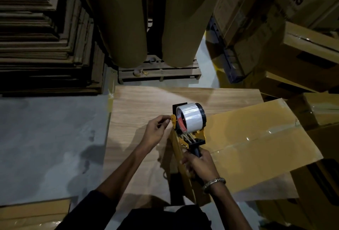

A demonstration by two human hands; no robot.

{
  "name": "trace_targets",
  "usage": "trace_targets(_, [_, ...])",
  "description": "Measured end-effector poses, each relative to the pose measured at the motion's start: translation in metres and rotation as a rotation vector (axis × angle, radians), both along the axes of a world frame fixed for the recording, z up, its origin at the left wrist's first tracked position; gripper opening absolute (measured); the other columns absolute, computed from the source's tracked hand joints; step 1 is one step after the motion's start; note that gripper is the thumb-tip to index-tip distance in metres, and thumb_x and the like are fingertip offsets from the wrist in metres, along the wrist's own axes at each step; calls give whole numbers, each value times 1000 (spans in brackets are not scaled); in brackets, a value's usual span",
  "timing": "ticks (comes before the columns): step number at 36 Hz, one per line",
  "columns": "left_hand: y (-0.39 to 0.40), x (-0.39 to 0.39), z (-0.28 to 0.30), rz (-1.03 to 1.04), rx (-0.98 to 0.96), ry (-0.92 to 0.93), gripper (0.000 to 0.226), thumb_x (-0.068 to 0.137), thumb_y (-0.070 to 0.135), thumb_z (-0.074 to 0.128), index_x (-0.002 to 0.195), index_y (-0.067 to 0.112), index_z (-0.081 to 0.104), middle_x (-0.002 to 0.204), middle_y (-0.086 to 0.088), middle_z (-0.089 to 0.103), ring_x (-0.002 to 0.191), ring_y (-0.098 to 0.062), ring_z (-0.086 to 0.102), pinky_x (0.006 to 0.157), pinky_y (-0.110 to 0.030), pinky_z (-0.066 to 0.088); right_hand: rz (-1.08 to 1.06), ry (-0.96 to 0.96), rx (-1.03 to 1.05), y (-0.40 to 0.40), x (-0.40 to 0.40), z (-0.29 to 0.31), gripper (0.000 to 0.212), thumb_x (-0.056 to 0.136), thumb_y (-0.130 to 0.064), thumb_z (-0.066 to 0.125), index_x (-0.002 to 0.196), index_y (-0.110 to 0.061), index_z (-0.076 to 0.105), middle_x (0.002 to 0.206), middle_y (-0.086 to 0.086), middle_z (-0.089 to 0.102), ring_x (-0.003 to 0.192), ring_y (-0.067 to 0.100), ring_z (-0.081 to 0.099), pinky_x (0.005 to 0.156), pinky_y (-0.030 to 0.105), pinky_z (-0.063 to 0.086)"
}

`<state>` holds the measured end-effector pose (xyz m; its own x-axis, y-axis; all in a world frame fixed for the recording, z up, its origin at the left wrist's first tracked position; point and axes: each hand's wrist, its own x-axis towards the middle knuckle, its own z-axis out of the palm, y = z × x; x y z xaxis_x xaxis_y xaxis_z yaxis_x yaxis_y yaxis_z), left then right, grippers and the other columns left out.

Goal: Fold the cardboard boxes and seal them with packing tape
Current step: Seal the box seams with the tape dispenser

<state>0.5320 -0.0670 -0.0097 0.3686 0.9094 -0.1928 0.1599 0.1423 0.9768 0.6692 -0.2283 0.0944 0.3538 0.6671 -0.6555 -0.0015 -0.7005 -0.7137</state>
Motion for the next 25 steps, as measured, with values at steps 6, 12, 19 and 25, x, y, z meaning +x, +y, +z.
trace_targets(6, [-6,-2,-4,-176,-30,21,20,102,4,64,118,0,76,104,8,78,101,-4,70,92,-24,51,-10,10,31,-1,1,-2,25,97,-30,72,94,-5,73,80,13,78,55,21,61,52,27,46])
trace_targets(12, [-3,-5,-6,-210,-17,60,23,100,7,67,122,3,75,104,13,78,103,-3,69,93,-21,51,-23,19,31,-2,2,-5,29,95,-32,73,97,-3,74,82,15,78,57,20,62,56,29,48])
trace_targets(19, [13,-6,-8,-241,1,128,23,94,5,75,117,8,78,116,-6,76,103,0,70,106,-30,52,25,-58,54,0,1,-10,26,95,-36,72,86,-11,72,79,11,78,56,20,64,62,35,53])
trace_targets(25, [19,-6,-3,-284,77,174,21,94,12,77,115,16,80,116,-6,77,106,3,67,105,-28,50,70,-272,179,-11,-1,-16,26,95,-44,71,87,-20,67,87,13,69,71,20,63,66,32,47])
